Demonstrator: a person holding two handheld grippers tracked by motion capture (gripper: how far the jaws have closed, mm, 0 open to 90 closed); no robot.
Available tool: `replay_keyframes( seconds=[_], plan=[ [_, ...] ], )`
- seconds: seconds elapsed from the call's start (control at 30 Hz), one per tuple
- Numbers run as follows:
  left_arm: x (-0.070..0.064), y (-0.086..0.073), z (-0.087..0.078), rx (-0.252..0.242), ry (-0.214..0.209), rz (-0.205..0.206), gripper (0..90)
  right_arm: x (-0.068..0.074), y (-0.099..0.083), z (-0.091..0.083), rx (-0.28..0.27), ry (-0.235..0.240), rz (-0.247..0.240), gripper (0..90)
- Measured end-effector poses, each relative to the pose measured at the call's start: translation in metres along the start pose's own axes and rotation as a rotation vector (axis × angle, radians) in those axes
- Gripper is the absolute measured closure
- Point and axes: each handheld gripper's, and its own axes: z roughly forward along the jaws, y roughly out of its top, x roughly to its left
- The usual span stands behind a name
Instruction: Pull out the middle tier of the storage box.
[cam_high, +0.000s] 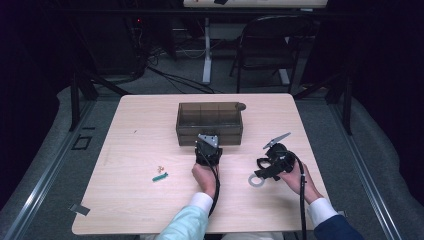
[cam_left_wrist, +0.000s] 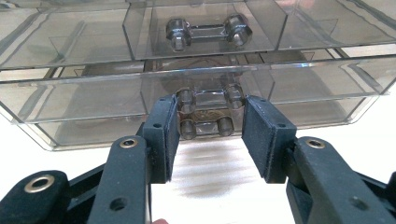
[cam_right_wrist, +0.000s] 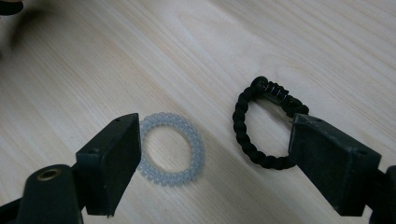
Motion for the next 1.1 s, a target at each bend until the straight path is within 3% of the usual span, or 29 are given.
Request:
replay_keyframes(
  seconds=[0.3,1.1],
  plan=[
    [0.0008,-0.0003,0.0042,0.011,0.005,-0.002,52.0,-0.0011,-0.0001,-0.0002,0.012,0.004,-0.001,16.8],
    [-0.0003,-0.0014,-0.0019,0.004,-0.003,-0.029,55.7,-0.0009,-0.0004,-0.0008,-0.001,0.014,0.006,16.8]
  ],
)
